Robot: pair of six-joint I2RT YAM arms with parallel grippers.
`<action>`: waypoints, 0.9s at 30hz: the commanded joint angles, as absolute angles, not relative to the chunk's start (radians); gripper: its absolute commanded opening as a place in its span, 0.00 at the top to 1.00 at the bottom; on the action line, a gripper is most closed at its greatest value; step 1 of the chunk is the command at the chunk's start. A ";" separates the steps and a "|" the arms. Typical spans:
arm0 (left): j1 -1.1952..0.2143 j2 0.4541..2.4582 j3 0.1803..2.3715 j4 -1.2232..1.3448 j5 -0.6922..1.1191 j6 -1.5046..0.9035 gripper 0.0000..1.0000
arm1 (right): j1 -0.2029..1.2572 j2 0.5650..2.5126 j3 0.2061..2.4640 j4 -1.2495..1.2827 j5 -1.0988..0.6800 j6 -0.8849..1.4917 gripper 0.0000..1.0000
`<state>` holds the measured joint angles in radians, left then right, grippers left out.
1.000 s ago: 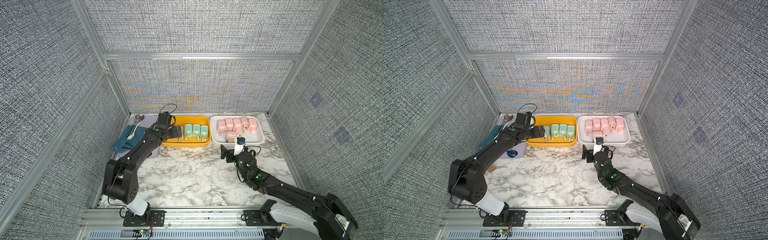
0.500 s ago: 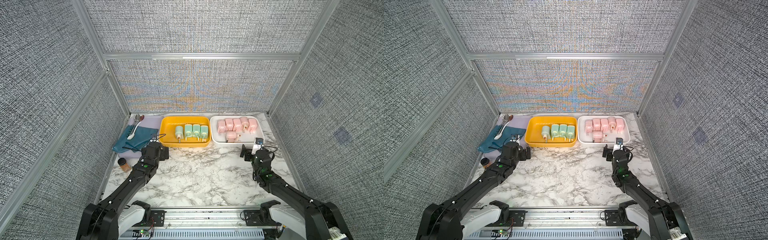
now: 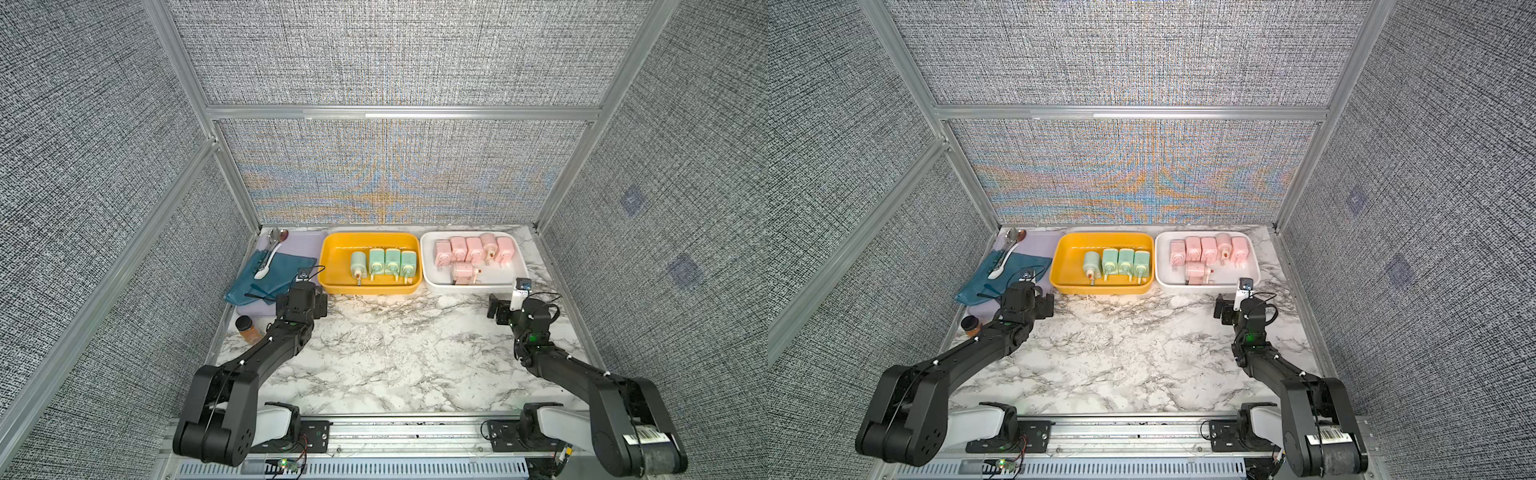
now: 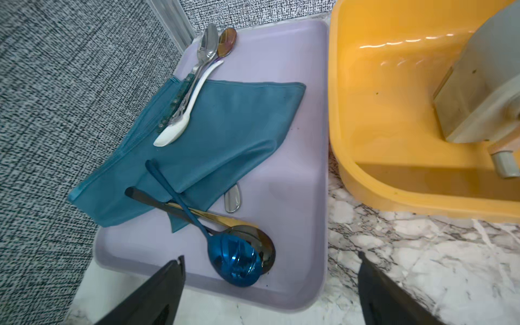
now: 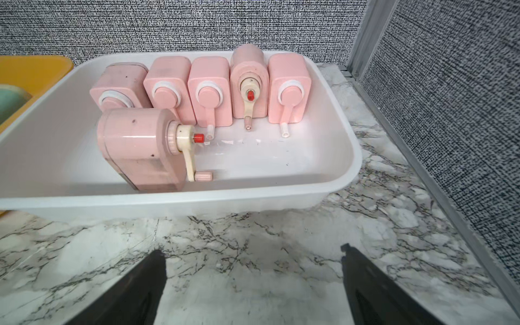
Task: Place the pencil sharpeners by color into the storage box
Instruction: Place the pencil sharpener in the storage box, then reset both arms
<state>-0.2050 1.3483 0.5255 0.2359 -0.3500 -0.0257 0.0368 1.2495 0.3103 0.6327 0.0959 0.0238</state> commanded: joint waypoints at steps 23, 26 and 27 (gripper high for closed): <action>-0.075 1.508 0.425 0.765 -0.137 0.003 0.01 | 0.011 1.313 0.259 0.917 -0.017 -0.032 0.01; -0.075 1.507 0.420 0.772 -0.192 -0.021 0.01 | 0.011 1.336 0.271 0.940 -0.018 -0.023 0.01; -0.075 1.506 0.421 0.772 -0.193 -0.020 0.01 | 0.011 1.344 0.271 0.952 -0.018 -0.017 0.01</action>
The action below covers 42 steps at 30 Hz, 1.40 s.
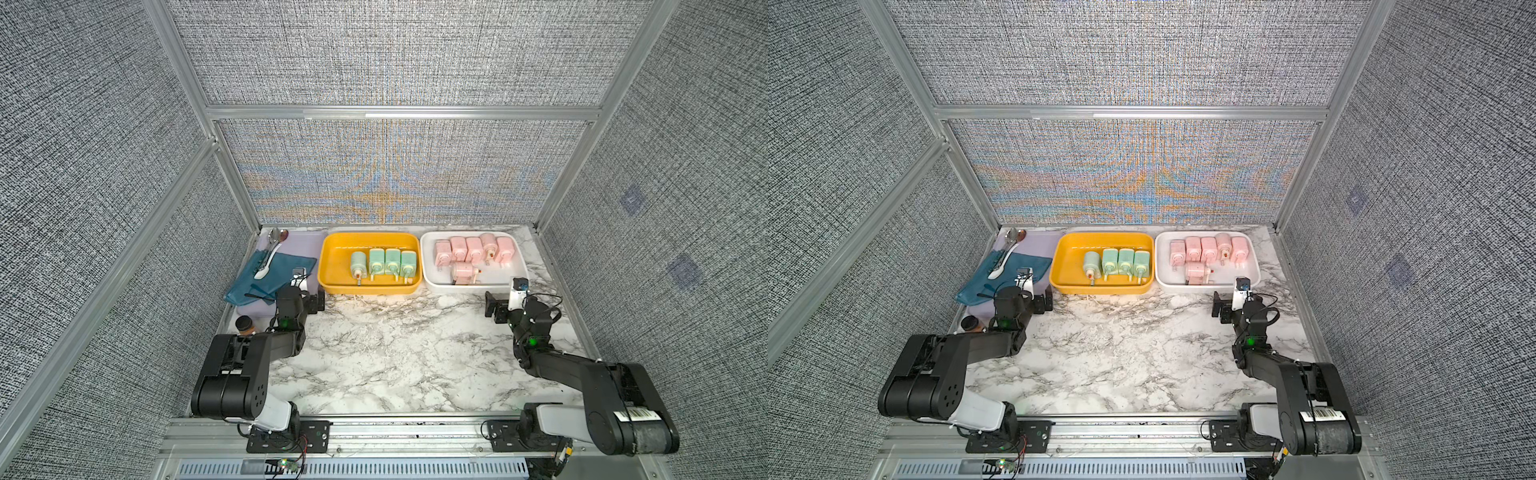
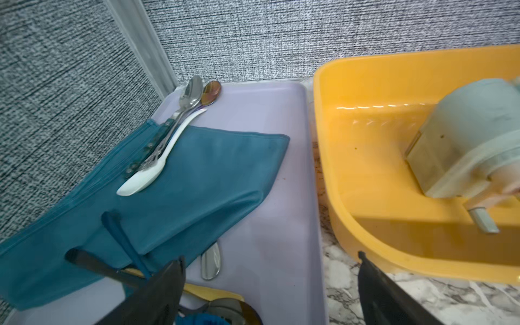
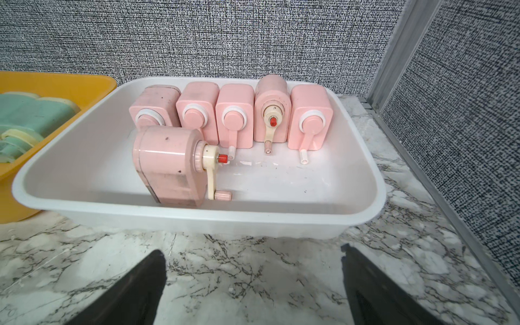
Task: Place the pencil sharpeners by color into the storage box
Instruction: Reset both arms
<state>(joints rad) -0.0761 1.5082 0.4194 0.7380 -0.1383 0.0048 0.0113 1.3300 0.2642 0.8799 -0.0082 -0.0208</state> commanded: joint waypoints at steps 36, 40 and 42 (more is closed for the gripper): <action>-0.086 1.500 0.410 0.784 -0.298 -0.051 0.01 | 0.009 1.517 0.235 1.216 0.044 -0.010 0.01; -0.086 1.502 0.411 0.784 -0.298 -0.051 0.01 | 0.008 1.518 0.237 1.221 0.043 -0.009 0.01; -0.085 1.500 0.411 0.783 -0.298 -0.051 0.01 | 0.006 1.519 0.234 1.220 0.041 -0.008 0.01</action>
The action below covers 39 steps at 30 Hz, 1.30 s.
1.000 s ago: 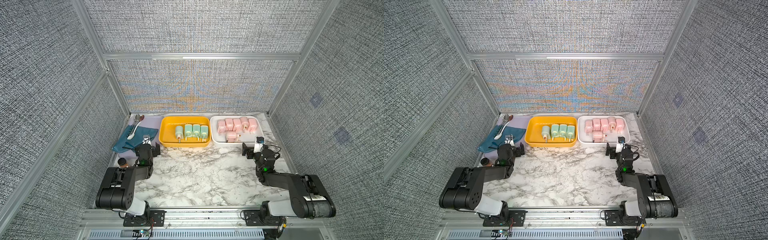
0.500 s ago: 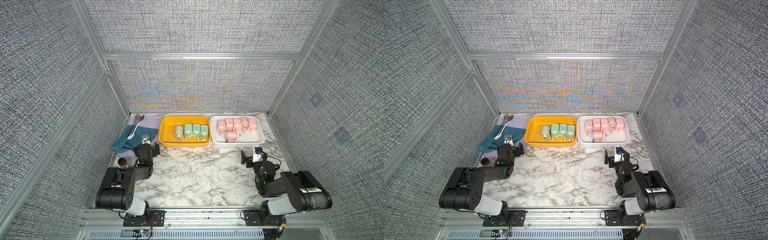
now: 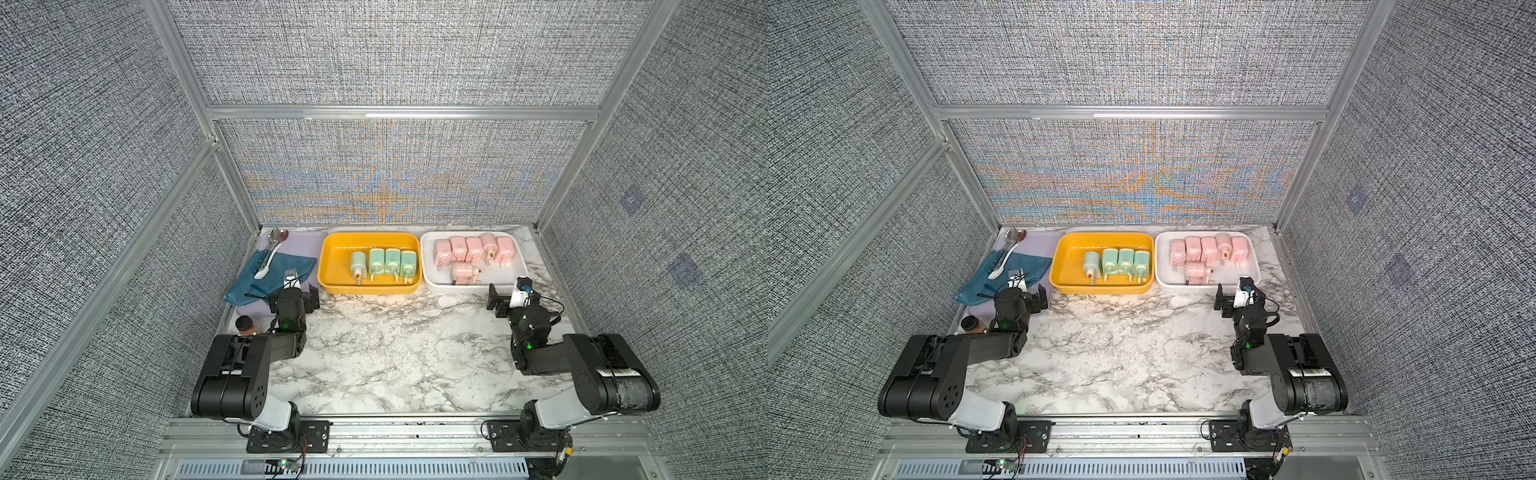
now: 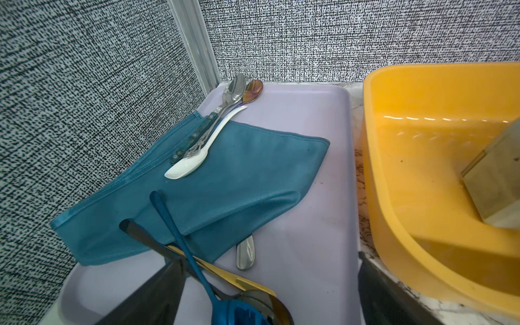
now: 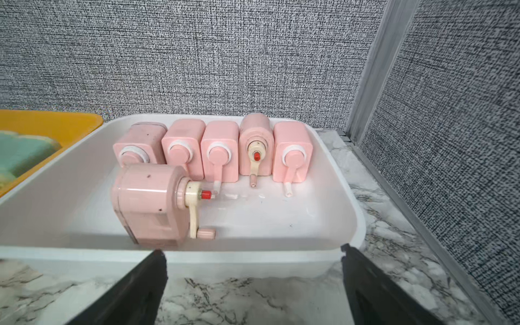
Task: Place the pencil sharpeners by color into the storage box
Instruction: Reset both arms
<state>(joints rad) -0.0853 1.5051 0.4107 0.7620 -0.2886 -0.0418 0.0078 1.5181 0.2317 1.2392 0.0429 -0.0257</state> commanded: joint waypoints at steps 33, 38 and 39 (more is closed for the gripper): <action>-0.086 1.499 0.410 0.784 -0.298 -0.051 0.01 | -0.017 1.515 0.228 1.231 -0.080 -0.029 0.01; -0.086 1.500 0.410 0.784 -0.298 -0.051 0.01 | 0.048 1.501 0.188 1.291 0.343 0.067 0.01; -0.085 1.499 0.410 0.785 -0.298 -0.051 0.01 | 0.048 1.504 0.186 1.294 0.292 0.041 0.01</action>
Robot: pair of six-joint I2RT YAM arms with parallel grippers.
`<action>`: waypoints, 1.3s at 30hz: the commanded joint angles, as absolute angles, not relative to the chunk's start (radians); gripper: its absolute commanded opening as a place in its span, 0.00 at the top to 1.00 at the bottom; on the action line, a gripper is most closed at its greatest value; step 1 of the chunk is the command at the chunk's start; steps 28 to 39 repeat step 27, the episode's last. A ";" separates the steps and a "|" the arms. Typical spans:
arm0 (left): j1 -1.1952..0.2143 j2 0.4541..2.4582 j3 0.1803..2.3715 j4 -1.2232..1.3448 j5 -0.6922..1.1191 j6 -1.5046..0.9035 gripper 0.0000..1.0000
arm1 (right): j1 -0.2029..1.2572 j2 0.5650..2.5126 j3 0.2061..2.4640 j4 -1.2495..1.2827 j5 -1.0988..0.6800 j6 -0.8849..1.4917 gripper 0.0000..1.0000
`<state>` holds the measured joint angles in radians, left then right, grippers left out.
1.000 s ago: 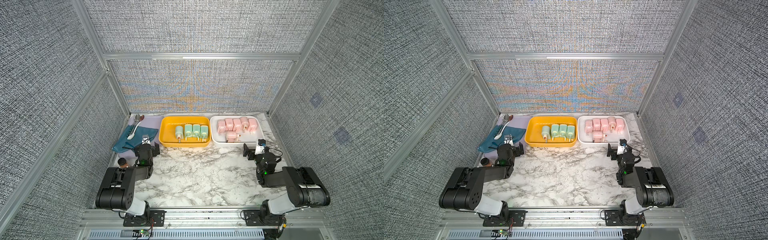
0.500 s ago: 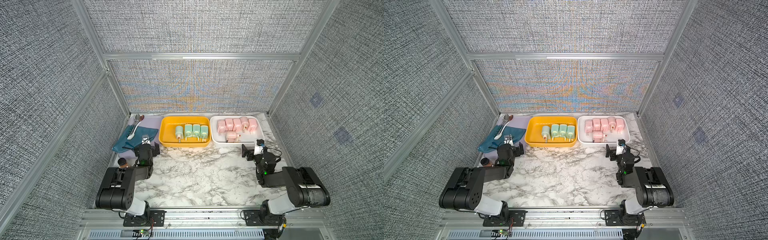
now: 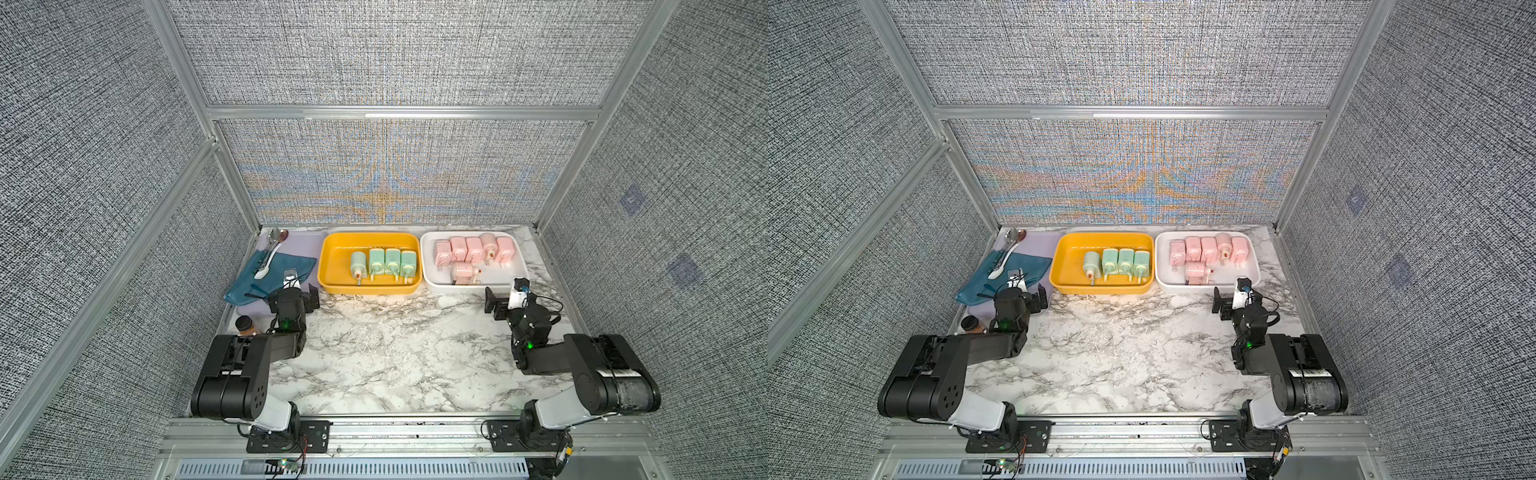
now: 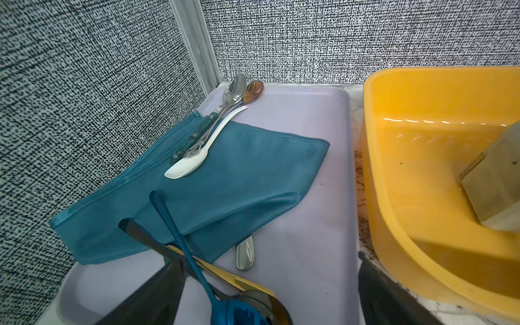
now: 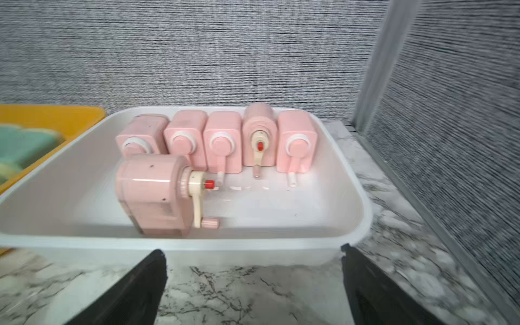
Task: Place the pencil sharpeners by color into the storage box
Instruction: Reset both arms
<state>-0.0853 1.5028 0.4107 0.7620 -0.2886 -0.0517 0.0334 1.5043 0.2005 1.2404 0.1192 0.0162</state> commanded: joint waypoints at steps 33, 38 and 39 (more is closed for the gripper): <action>-0.087 1.499 0.408 0.786 -0.295 -0.048 0.01 | 0.029 1.513 0.214 1.253 0.186 0.023 0.01; -0.087 1.499 0.408 0.786 -0.295 -0.048 0.01 | 0.029 1.513 0.214 1.253 0.186 0.023 0.01; -0.087 1.499 0.408 0.786 -0.295 -0.048 0.01 | 0.029 1.513 0.214 1.253 0.186 0.023 0.01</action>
